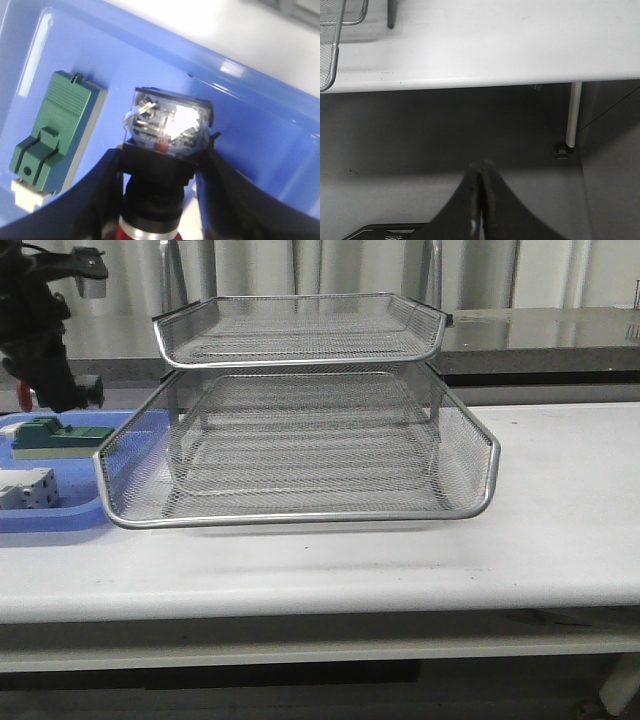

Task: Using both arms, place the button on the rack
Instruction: 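Lift the red push button with the left gripper, then lower the button into the pulled-out mesh tray and open the left gripper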

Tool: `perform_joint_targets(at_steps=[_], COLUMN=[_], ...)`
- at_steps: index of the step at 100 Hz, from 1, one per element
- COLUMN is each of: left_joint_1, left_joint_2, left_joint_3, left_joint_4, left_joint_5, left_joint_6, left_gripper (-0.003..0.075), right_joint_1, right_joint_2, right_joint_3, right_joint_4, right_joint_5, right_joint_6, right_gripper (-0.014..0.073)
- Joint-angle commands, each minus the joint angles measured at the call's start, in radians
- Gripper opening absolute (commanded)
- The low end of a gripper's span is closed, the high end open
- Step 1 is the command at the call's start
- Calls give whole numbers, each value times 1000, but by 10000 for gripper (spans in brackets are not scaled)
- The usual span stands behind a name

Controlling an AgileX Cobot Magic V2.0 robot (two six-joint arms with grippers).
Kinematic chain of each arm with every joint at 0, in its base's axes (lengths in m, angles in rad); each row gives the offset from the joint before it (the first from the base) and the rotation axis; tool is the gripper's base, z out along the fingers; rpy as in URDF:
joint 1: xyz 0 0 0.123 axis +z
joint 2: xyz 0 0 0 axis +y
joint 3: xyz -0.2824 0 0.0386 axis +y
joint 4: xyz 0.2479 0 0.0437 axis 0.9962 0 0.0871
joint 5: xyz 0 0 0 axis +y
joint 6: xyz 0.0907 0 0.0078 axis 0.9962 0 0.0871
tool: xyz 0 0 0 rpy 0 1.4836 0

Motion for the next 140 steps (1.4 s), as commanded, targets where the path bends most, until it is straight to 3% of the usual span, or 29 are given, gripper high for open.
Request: perform_joint_targets(at_steps=[1,28,59,98,140], left_joint_1=[-1,-1,-43,-271,-526], left_joint_2=[-111,-224,-349,-508,-466], left_joint_3=[-35,-35,-33,181,252], left_joint_4=[-28,-60,-94,-76,-76], left_joint_5=[37,193,193,193,138], left_joint_6=[-4,-10,-98,-174,-194], left_gripper=[-20,-20,-20,-20,-20], right_joint_1=[-4,-4,-4,-4,-4], right_joint_2=[4,4,4,4,4], right_joint_3=[-32,-32,-32,-32,-32], right_joint_4=[-12,-12,-12,-12,-12], right_joint_5=[-52,-52,-51,-49,-49], right_joint_6=[-4,-4,-4,-4,-4], right_gripper=[-67,-67,-67,-67,-67])
